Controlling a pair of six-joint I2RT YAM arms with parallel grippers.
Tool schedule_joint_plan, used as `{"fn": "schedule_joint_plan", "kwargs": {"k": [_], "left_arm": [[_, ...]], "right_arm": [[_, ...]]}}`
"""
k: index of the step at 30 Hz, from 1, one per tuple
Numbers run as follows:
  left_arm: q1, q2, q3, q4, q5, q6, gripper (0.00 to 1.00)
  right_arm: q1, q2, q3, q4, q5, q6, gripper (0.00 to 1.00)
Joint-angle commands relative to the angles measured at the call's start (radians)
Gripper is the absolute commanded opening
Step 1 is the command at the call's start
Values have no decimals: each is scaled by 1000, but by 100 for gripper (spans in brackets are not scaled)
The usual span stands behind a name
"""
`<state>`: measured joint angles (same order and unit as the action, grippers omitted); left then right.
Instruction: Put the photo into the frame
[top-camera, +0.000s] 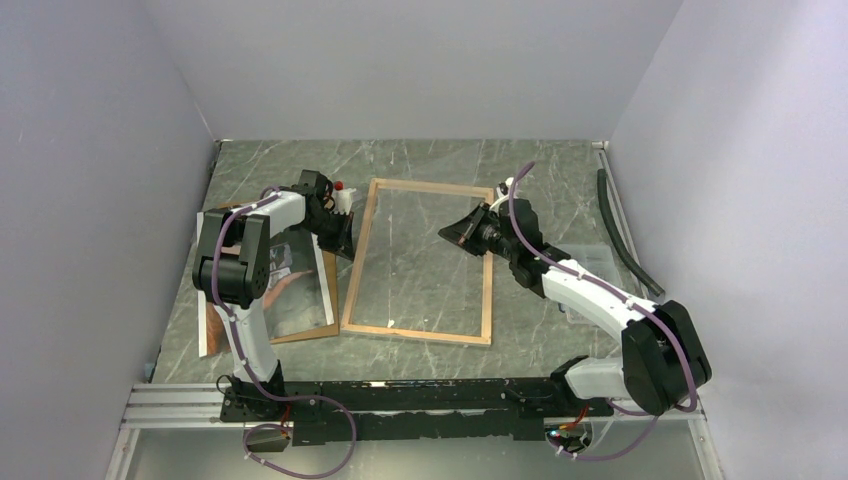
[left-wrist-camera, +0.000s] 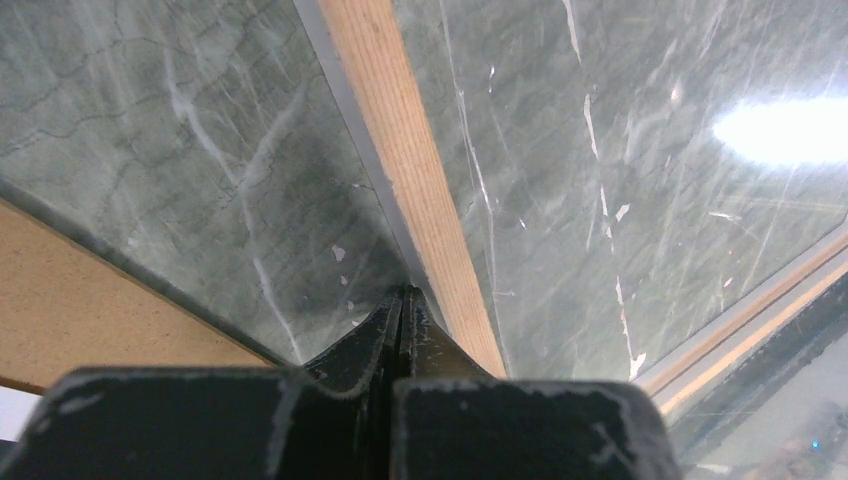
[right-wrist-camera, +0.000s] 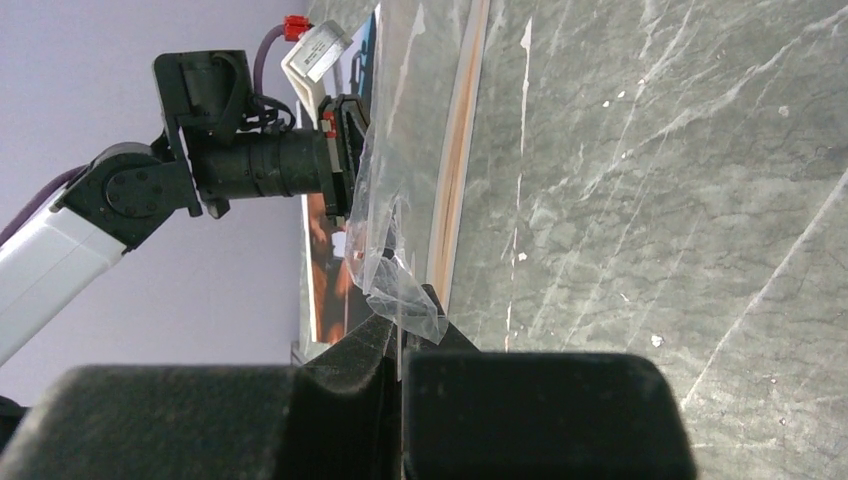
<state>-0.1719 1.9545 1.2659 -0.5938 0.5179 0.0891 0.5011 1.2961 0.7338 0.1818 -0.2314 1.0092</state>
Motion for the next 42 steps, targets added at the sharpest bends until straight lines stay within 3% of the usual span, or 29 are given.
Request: {"fn": "schedule_joint_plan", "kwargs": {"k": [1,19,42], "left_arm": [[-8,-1,-31,-3,-45,17,3],[-8,-2,-36,2,-46,19,3],[-8,-4,-41,5,-43,20,3]], "right_arm": [[25,4,10,55,14,-15,0],[28,59,38,-34,20,-51,0],[36,90,-14,-148,56,128,0]]}}
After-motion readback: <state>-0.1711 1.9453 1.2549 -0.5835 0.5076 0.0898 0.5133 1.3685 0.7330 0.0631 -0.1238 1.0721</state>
